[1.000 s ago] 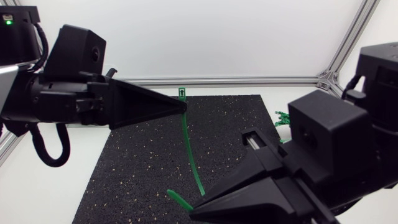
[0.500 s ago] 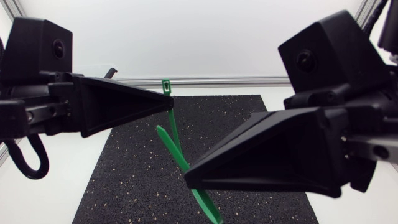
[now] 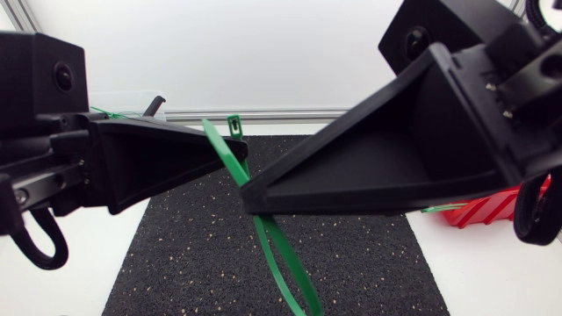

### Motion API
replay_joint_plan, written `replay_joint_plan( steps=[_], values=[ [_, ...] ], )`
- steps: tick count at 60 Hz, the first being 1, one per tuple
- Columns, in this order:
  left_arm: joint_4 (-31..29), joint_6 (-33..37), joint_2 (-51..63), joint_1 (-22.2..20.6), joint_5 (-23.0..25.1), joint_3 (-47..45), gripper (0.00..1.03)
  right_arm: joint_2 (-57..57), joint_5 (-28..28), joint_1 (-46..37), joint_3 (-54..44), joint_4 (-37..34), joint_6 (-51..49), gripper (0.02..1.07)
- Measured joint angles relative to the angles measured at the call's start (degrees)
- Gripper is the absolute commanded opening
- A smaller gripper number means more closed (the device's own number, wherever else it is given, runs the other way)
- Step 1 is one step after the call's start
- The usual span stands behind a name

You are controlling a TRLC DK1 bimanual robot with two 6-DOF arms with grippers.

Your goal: Take a green cable tie from the red box, thread the tail through the head to close it, then place it in the transparent bin on the left.

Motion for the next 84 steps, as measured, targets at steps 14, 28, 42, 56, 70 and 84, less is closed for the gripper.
replay_joint_plan(
  steps=[14, 28, 42, 56, 70, 84],
  values=[
    [0.5, 0.0, 0.0, 0.0, -0.5, -1.3, 0.04, 1.3, 0.0, -0.1, 1.0, -2.3, 5.3, 0.08],
    [0.6, 0.0, -0.7, -1.1, -2.6, -1.6, 0.04, 3.0, 0.2, -0.5, 3.6, -4.4, 6.1, 0.08],
    [0.9, 0.0, -1.8, -2.3, -5.0, -1.9, 0.04, 3.8, 1.6, -2.4, 3.9, -9.1, 7.8, 0.08],
    [0.9, 0.1, -1.8, -2.6, -6.3, -2.8, 0.04, 3.3, 3.1, -3.0, 3.8, -8.6, 12.6, 0.08],
    [1.0, 0.1, -1.8, -2.6, -7.4, -2.8, 0.04, 3.0, 3.2, -4.0, 3.8, -8.6, 15.9, 0.08],
    [2.8, 0.0, -1.7, -3.5, -8.2, -2.8, 0.04, 3.0, 3.3, -4.2, 3.8, -8.6, 18.0, 0.08]
  ],
)
